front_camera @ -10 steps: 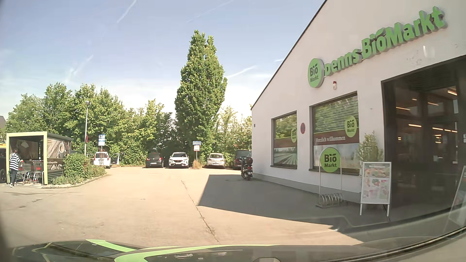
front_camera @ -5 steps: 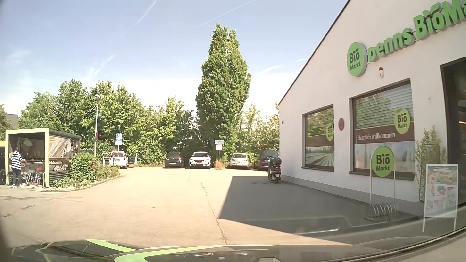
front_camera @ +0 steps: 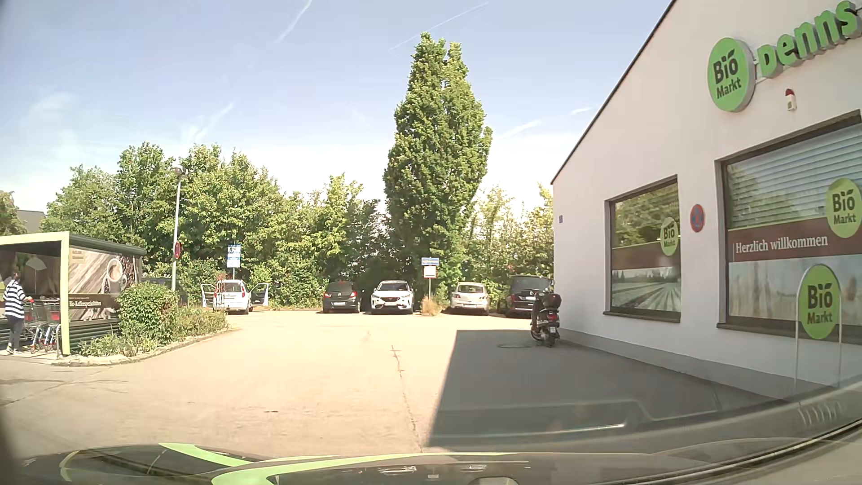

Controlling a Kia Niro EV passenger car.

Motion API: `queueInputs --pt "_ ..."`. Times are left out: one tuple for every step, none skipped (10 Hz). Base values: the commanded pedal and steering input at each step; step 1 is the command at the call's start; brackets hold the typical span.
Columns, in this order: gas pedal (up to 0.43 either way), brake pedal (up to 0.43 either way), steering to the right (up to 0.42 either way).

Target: Follow the waypoints while adhering to traffic rules and regulations

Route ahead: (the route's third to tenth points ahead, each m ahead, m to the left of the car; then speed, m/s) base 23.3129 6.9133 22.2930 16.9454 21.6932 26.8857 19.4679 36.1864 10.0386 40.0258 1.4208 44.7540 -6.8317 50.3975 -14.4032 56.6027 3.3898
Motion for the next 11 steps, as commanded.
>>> queueInputs --pt "0.047 0.000 -0.072" --pt "0.047 0.000 -0.060" --pt "0.020 0.000 -0.048" --pt "0.008 0.000 -0.037" --pt "0.008 0.000 -0.034" --pt "0.008 0.000 -0.035" --pt "0.008 0.000 -0.034" --pt "0.008 0.000 -0.033" --pt "0.008 0.000 -0.031" --pt "0.008 0.000 -0.031" --pt "0.008 0.000 -0.031"
